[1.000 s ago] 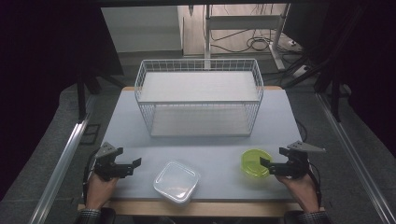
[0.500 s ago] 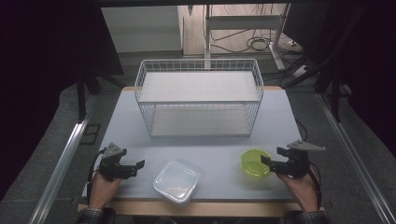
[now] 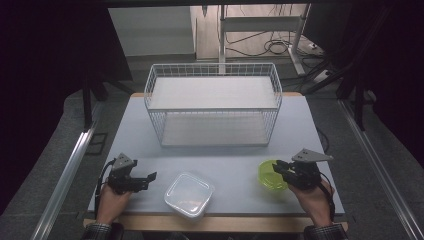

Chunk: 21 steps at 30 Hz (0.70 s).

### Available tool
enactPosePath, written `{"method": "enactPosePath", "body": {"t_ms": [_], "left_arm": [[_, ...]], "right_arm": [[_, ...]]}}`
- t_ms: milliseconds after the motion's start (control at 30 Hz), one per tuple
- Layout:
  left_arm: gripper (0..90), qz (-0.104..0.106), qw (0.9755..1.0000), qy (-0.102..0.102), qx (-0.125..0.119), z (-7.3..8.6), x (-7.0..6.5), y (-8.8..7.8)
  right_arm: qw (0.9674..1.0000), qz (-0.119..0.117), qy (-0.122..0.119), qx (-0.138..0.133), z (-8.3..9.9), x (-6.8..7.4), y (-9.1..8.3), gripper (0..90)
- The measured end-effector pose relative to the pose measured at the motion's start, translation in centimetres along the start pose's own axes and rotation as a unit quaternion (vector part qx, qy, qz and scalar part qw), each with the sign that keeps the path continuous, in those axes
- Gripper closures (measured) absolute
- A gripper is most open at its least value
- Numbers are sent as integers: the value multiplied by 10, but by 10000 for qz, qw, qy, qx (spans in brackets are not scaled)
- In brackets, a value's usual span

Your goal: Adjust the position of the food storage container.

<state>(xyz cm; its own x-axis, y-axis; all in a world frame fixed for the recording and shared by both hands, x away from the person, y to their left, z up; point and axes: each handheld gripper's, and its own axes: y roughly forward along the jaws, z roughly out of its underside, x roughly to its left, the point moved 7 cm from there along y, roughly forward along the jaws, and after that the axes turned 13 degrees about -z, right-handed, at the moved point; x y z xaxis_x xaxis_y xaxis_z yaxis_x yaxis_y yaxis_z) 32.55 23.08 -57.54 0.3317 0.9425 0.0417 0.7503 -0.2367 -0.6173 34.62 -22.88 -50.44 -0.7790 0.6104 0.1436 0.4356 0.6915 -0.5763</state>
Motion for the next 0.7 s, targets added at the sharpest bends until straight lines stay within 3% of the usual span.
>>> {"method": "enactPosePath", "body": {"t_ms": [100, 200, 433, 700], "left_arm": [[72, 21, 10000, 77, 30, 0, -3, 2], [71, 16, 9999, 124, 46, 0, -5, 3], [71, -14, 9998, 199, 68, 1, -6, 4], [71, -35, 9995, 287, 98, 2, -7, 5]], "right_arm": [[9996, -130, -162, 183, -3, 9, 9, 892], [9988, -210, -287, 334, -4, 17, 17, 896], [9969, -482, -476, 401, -11, 37, 35, 896], [9939, -471, -594, 799, -4, 43, 53, 896]]}}
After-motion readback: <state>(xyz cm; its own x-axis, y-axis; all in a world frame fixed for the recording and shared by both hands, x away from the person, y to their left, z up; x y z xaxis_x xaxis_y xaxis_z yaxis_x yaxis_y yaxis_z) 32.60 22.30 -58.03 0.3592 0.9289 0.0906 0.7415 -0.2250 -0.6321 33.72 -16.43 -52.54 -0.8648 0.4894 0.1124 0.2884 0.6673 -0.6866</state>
